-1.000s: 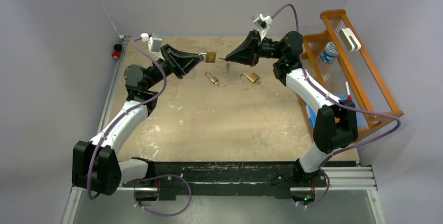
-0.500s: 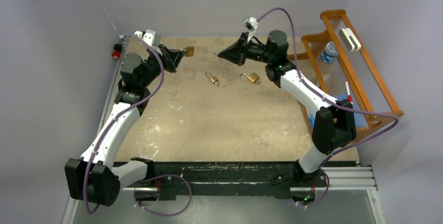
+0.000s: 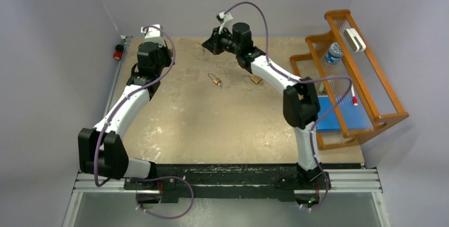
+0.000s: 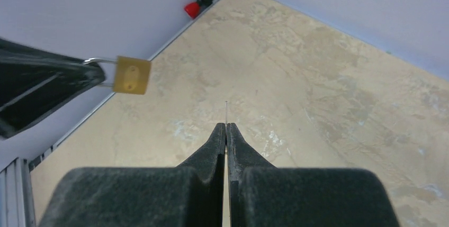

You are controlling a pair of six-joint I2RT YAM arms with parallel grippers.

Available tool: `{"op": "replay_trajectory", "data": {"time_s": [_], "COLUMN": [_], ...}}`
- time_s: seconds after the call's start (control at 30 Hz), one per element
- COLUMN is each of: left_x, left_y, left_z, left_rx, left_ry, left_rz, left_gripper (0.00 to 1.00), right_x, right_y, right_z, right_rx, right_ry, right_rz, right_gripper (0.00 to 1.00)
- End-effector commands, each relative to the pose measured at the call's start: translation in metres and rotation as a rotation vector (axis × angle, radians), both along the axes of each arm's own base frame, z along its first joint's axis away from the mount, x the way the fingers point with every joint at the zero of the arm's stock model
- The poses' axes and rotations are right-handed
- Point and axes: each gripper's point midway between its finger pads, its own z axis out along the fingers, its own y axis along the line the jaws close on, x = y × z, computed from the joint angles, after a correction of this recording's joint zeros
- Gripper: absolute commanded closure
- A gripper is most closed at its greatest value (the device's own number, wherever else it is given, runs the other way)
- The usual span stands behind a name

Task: Lock with the key
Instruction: Place the key at the center of the board.

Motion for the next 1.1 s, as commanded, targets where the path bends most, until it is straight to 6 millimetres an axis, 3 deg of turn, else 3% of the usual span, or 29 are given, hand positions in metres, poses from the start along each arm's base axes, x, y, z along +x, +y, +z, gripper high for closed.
{"op": "replay_trajectory", "data": {"time_s": [0.0, 0.2, 0.53, 0.83, 1.07], "left_x": [0.027, 0.056, 0.105, 0.112, 0.108], "left_y": [0.006, 0.0, -0.011, -0.01, -0.004], "left_z": [0.043, -0.002, -0.077, -0.121, -0.148], "left_rx": [0.033, 0.08, 0.099, 0.142, 0.179], "left_ry": [-0.139, -0.095, 0.079, 0.218, 0.296], "left_rz": [0.031, -0.032, -0.125, -0.141, -0.133], "left_gripper": [1.0, 1.0, 1.0, 1.0, 1.0], "right_x": [0.033, 0.056, 0.065, 0.051, 0.048], "right_y": [0.014, 0.042, 0.064, 0.09, 0.095], "right_z": [-0.01, -0.058, -0.096, -0.143, -0.171], "right_rx": [0.034, 0.044, 0.023, -0.009, -0.017], "right_ry": [0.052, 0.131, 0.153, 0.22, 0.258], "right_rz": [-0.064, -0.044, -0.047, -0.016, -0.024], "right_gripper": [1.0, 1.0, 1.0, 1.0, 1.0]}}
